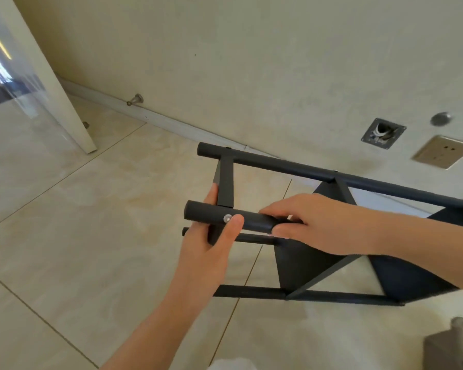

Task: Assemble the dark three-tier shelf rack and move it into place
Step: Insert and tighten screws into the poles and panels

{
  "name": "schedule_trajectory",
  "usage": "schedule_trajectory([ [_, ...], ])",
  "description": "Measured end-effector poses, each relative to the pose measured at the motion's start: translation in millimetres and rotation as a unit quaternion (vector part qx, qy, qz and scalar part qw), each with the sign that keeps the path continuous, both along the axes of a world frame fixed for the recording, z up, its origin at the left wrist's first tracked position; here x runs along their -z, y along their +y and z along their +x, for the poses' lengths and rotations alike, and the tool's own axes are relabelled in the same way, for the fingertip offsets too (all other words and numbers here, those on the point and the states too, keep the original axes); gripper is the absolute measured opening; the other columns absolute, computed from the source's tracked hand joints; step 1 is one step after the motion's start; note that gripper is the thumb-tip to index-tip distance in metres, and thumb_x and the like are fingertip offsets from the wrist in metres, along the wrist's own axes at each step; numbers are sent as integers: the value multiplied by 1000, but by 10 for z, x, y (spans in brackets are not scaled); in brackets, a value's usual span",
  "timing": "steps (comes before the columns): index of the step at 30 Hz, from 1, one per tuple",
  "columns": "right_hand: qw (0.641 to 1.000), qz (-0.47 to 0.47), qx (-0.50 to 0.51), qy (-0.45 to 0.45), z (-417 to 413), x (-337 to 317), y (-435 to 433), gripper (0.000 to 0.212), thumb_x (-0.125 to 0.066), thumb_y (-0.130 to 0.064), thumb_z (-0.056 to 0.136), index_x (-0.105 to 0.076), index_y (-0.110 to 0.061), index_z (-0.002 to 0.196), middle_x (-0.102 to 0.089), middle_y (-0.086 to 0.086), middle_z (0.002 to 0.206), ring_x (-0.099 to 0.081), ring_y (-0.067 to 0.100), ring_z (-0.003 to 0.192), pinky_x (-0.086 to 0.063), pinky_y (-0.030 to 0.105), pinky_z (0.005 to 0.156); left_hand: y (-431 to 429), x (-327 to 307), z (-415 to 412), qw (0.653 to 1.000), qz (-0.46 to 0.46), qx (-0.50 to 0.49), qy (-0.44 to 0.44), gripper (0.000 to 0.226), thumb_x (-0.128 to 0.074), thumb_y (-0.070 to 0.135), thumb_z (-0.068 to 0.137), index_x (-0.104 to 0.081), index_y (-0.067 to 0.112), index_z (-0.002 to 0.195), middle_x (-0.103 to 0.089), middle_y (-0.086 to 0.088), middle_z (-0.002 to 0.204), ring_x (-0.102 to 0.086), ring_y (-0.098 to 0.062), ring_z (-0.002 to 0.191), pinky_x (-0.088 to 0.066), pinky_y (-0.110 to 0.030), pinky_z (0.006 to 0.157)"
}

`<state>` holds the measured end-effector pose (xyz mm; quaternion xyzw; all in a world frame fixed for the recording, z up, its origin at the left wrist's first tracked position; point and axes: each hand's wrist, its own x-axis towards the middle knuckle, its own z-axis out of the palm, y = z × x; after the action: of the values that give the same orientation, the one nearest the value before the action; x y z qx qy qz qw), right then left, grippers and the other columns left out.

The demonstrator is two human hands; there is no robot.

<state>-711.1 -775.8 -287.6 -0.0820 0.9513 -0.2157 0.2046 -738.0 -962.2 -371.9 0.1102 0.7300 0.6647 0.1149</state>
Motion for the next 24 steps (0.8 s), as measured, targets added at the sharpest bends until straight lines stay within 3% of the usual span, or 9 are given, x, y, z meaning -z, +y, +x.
schedule_trajectory([
  [4,998,-30,26,52,-29,-500,171,15,-50,-22,102,-63,-29,104,-62,-11,86,-60,9,86,-44,21,81,197,-623,-227,996,-34,30,71,92,-52,62,74,-24,34,157,-60,7,102,-60,14,86,-41,4,72],
  [6,995,-48,46,77,-3,-762,249,14,-51,-22,101,-64,-28,101,-66,-6,89,-63,10,86,-47,20,81,277,-948,-312,992,-57,40,110,92,-52,61,76,-26,31,158,-55,-2,91,-61,3,92,-41,4,68],
  [7,992,-56,60,91,25,-877,285,16,-51,-22,101,-67,-24,104,-68,-3,94,-64,11,89,-50,22,85,315,-1114,-342,988,-70,44,127,89,-52,61,78,-26,31,158,-60,1,93,-60,4,99,-43,4,73],
  [8,990,-64,73,107,55,-979,317,19,-51,-22,101,-68,-19,107,-69,-1,97,-65,11,91,-51,24,88,352,-1278,-366,985,-82,47,144,84,-53,59,83,-28,31,158,-38,12,79,-55,4,104,-44,0,79],
  [9,986,-71,87,123,91,-1069,350,21,-50,-22,101,-69,-16,111,-70,-1,100,-65,12,94,-51,26,91,391,-1434,-389,981,-98,52,160,76,-55,56,88,-31,32,156,-40,3,123,-53,1,104,-44,-6,85],
  [10,982,-80,105,136,131,-1148,378,23,-50,-21,101,-69,-16,114,-71,-1,102,-66,13,97,-51,28,94,433,-1575,-404,976,-115,60,176,66,-56,53,91,-38,33,151,-62,3,98,-59,-3,101,-51,-14,82],
  [14,958,-145,180,169,339,-1372,462,26,-51,-18,101,-68,-16,121,-72,3,105,-68,18,98,-53,36,98,608,-2050,-399,955,-166,99,226,27,-59,52,93,-48,37,112,-58,20,98,-57,3,88,-37,-9,65],
  [19,908,-271,259,188,679,-1446,527,24,-52,-17,101,-69,-18,118,-73,2,108,-69,18,102,-55,35,95,832,-2504,-201,930,-208,139,268,20,-63,48,93,-60,30,100,-60,18,88,-56,5,80,-34,-11,63],
  [24,845,-390,327,164,1042,-1382,498,24,-58,-17,99,-65,-40,102,-75,-6,104,-70,15,102,-55,32,89,963,-2660,200,908,-254,128,309,18,-67,49,90,-55,36,90,-57,21,85,-57,0,82,-42,-19,69],
])
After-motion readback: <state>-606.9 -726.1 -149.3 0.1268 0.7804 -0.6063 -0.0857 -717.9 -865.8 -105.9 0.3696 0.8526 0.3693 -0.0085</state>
